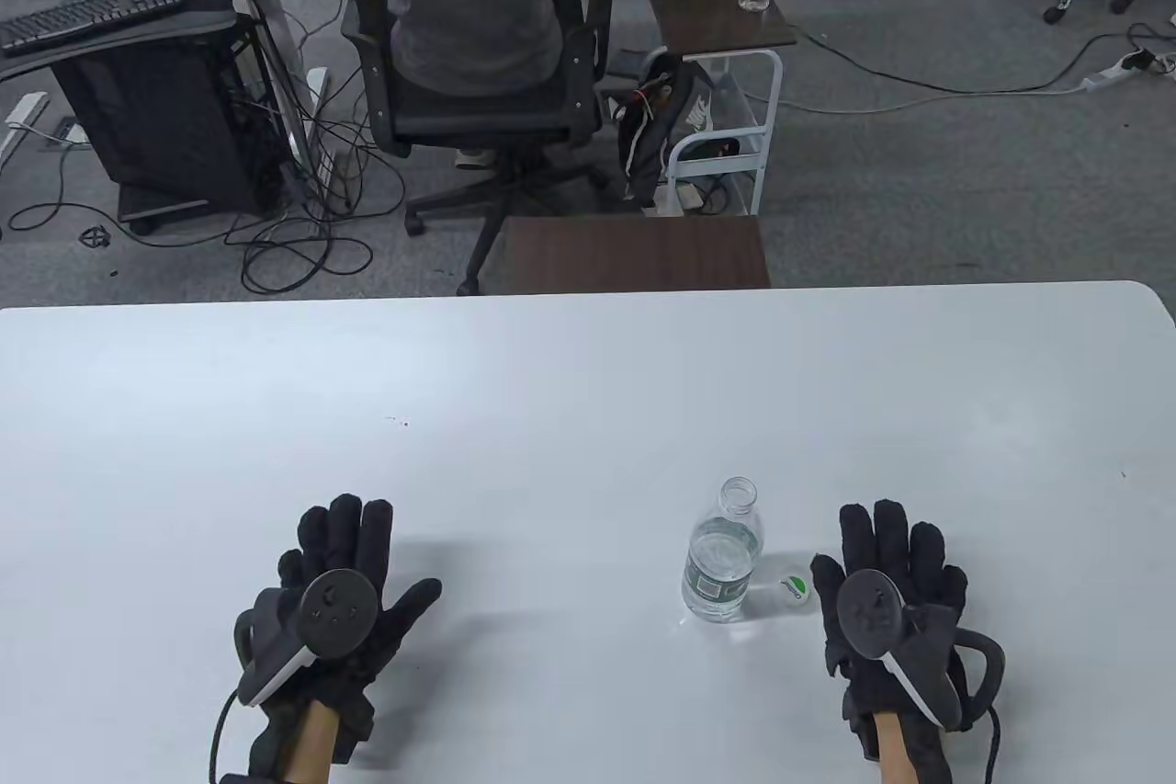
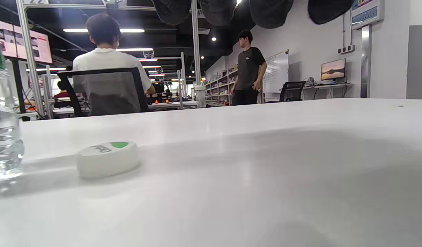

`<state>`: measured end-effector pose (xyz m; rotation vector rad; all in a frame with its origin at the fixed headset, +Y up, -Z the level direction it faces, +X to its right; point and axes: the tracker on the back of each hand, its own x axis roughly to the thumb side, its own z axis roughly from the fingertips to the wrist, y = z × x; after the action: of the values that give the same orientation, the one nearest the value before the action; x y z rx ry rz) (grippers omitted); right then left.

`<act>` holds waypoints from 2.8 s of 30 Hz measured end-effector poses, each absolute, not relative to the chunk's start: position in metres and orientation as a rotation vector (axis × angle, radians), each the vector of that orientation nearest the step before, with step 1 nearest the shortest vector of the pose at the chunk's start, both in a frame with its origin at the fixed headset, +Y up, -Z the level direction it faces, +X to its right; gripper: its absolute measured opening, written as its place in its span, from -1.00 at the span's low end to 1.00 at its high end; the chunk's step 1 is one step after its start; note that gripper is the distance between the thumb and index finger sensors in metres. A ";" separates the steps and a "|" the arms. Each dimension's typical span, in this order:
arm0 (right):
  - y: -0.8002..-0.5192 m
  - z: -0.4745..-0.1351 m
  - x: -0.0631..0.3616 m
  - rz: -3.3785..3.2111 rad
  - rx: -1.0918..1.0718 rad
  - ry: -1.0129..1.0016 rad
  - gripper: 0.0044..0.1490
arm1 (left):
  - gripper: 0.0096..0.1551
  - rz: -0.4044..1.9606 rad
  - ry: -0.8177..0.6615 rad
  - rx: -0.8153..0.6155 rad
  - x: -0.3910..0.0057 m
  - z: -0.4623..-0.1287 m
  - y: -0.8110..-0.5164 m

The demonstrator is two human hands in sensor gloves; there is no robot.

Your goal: Close mineral water bottle cap

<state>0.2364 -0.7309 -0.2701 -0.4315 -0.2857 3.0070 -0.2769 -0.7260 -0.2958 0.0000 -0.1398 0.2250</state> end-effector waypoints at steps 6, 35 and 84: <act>-0.734 -0.272 0.236 3.022 -0.432 -0.248 -0.12 | 0.14 0.224 -0.138 -0.004 -0.278 -0.294 -0.726; -0.714 -0.271 0.211 2.793 0.019 0.034 0.39 | 0.12 0.206 -0.154 -0.048 -0.266 -0.294 -0.730; -0.662 -0.248 0.007 2.566 0.211 -0.208 0.29 | 0.22 0.961 -0.276 0.133 -0.182 -0.265 -0.725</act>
<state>0.0066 -0.6618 -0.2480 0.2107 -0.2078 2.5657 -0.1820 -0.7252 -0.2646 0.1333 -0.2755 0.9607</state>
